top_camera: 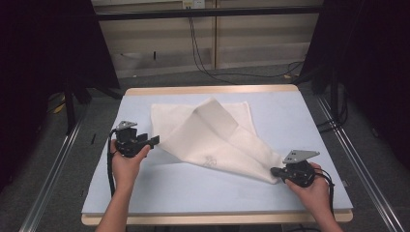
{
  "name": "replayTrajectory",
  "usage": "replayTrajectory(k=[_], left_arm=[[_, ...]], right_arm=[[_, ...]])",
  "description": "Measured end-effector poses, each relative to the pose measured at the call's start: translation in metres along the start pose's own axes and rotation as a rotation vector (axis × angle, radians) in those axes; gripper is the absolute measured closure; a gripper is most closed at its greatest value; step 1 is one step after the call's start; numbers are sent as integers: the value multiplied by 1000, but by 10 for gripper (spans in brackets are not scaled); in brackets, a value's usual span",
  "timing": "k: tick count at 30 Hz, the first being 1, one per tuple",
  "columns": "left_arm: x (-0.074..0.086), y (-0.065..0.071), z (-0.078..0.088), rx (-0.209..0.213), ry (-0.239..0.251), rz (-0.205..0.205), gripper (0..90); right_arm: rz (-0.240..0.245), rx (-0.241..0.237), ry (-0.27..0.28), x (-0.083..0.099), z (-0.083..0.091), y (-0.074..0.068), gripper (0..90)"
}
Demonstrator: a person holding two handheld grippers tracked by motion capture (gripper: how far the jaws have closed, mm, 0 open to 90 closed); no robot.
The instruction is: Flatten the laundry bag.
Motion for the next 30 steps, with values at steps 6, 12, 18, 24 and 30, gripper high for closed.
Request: replayTrajectory(k=[6,12,18,24,30], left_arm=[[9,0,4,2,3,-2,444],[11,-1,7,5,0,4,422],[13,-4,11,1,-28,-2,422],[20,9,7,43,-46,-20,425],[27,25,-2,76,-65,-46,429]], right_arm=[[-3,14,4,-1,1,1,871],[-18,17,32,-5,5,2,816],[-53,18,56,-8,9,4,724],[-100,13,91,-16,9,9,611],[-123,28,147,-30,1,17,497]])
Point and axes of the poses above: each handheld gripper's, and its own axes: z roughly backward along the jaws, x roughly out of its underside, y roughly to its right, the point moved 5 cm from there along -z, roughly forward along the jaws, and after that the axes turned 12 degrees about -z, right-handed, at the moved point
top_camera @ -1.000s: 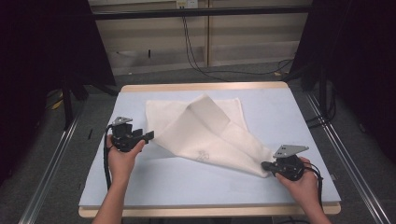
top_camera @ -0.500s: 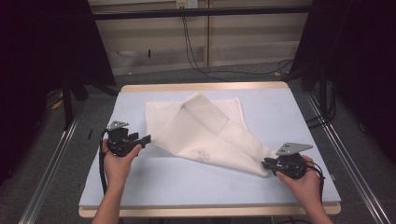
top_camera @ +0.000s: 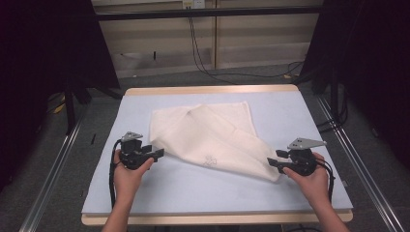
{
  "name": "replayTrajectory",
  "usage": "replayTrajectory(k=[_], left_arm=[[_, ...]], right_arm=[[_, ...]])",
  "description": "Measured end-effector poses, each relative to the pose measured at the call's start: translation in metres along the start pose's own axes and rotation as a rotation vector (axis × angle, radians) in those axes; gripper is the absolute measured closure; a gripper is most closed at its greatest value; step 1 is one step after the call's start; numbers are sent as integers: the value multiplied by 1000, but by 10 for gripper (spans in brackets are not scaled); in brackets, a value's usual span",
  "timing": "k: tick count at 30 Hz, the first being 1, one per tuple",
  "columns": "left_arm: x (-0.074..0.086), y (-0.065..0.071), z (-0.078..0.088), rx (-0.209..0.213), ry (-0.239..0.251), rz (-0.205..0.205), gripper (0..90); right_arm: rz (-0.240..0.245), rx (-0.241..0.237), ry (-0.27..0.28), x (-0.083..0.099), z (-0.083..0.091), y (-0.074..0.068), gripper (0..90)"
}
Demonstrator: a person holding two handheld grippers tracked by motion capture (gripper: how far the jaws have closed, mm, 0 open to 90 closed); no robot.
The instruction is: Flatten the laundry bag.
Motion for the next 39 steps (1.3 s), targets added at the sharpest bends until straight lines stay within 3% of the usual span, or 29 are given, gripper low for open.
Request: replayTrajectory(k=[2,7,11,12,18,19,23,29,33,35,39], left_arm=[[1,4,-3,12,-10,-9,411],[3,11,-11,40,-39,-24,377],[3,15,-13,47,-50,-40,346],[3,16,-13,49,-43,-33,315],[3,17,-15,60,-54,-62,250],[2,17,-15,67,-53,-59,242],[1,21,-16,78,-47,-62,238],[1,22,-17,82,-51,-67,235],[1,22,-18,88,-46,-52,234],[1,23,-18,91,-43,-51,234],[0,24,-20,98,-50,-63,234]], right_arm=[[-21,-16,17,-7,-7,4,484],[-28,-1,21,-18,-20,8,462],[-66,-8,31,-29,-31,14,470],[-94,-15,1,-33,-38,17,469],[-97,-47,-9,-45,-52,18,508],[-106,-70,-8,-46,-54,18,510],[-119,-85,-29,-48,-65,17,508],[-107,-59,-71,-43,-77,16,533],[-100,-62,-91,-40,-81,15,607],[-87,-49,-89,-40,-79,15,718],[-84,-44,-75,-43,-74,11,836]])
Point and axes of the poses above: each handheld gripper's, and its own axes: z roughly backward along the jaws, x roughly out of its underside, y roughly to its right, the point moved 5 cm from there along -z, roughly forward along the jaws, and after that the axes turned 12 degrees about -z, right-handed, at the moved point
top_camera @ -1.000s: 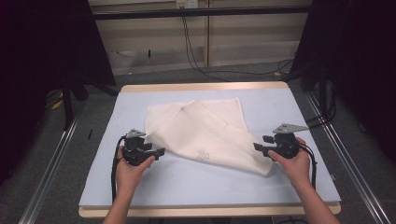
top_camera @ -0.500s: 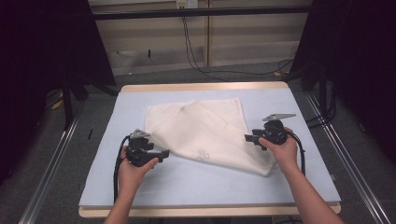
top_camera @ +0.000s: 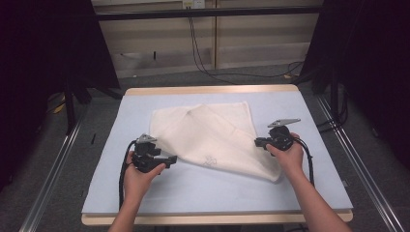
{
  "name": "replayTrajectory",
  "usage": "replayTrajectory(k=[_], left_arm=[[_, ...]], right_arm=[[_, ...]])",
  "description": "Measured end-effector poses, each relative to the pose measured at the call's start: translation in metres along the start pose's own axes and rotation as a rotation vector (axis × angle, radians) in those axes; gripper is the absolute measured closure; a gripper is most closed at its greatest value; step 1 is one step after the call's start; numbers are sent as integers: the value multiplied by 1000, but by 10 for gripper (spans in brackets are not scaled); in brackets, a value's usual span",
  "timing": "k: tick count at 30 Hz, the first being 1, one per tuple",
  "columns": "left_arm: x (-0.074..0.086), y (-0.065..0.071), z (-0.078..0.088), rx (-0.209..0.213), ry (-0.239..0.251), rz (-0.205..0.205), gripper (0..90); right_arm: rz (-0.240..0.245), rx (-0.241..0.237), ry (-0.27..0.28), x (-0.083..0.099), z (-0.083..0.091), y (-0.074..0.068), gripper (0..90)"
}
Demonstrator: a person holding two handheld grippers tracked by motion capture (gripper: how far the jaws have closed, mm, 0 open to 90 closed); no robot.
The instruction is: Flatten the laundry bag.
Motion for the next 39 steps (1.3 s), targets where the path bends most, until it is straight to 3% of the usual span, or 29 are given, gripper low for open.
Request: replayTrajectory(k=[4,9,16,18,23,29,34,39], left_arm=[[-1,0,-1,-8,-7,-12,234],[-2,3,-3,-2,-2,1,234],[-5,6,-4,5,4,1,234],[-4,5,-4,0,-10,-17,234],[-4,8,-6,9,-13,-16,234],[-5,10,-4,5,-7,-16,235],[-3,12,-4,7,-8,-14,234],[-3,13,0,5,-4,-22,234]], right_arm=[[20,31,25,-2,6,-4,837],[12,22,71,-4,14,-9,826],[-25,-31,88,-6,24,-10,848],[-37,-54,81,-6,27,-14,856],[-37,-108,89,-6,32,-23,872],[19,-189,103,-1,39,-45,878],[63,-244,100,15,41,-66,879],[100,-254,85,26,39,-76,879]])
Point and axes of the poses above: each handheld gripper's, and its own axes: z roughly backward along the jaws, x roughly out of its underside, y roughly to its right, the point moved 5 cm from there along -z, roughly forward along the jaws, and after that the axes turned 12 degrees about -z, right-handed, at the moved point
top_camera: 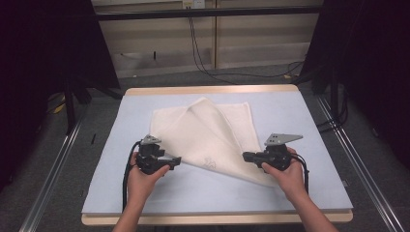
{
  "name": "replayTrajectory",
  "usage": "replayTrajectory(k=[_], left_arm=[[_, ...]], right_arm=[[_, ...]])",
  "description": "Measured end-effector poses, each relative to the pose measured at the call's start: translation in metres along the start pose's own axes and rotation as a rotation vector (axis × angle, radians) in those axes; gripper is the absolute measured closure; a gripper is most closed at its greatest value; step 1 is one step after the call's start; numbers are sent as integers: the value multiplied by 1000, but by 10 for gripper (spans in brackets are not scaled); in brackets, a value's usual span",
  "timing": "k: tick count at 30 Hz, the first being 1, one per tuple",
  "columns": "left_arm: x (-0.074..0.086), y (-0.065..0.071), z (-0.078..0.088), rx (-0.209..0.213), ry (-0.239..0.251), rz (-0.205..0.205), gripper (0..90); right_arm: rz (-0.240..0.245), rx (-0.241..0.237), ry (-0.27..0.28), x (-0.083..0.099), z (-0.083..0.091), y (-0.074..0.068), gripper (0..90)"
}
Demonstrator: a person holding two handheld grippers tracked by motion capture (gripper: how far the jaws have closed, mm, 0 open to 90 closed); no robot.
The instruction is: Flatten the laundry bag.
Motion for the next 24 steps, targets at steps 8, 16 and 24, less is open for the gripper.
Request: replayTrajectory(k=[8,16,24], left_arm=[[-2,1,1,-3,12,5,231],[-6,4,3,12,36,6,217],[-13,1,9,2,74,16,197]], right_arm=[[8,-21,-19,24,-5,-9,881],[45,-23,-56,39,-11,-13,884],[61,-25,-96,50,-13,-17,888]])
Point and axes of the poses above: each handheld gripper's, and its own axes: z roughly backward along the jaws, x roughly out of its underside, y roughly to its right, the point moved 5 cm from there along -z, roughly forward along the jaws, and after that the axes turned 12 degrees about -z, right-handed, at the moved point
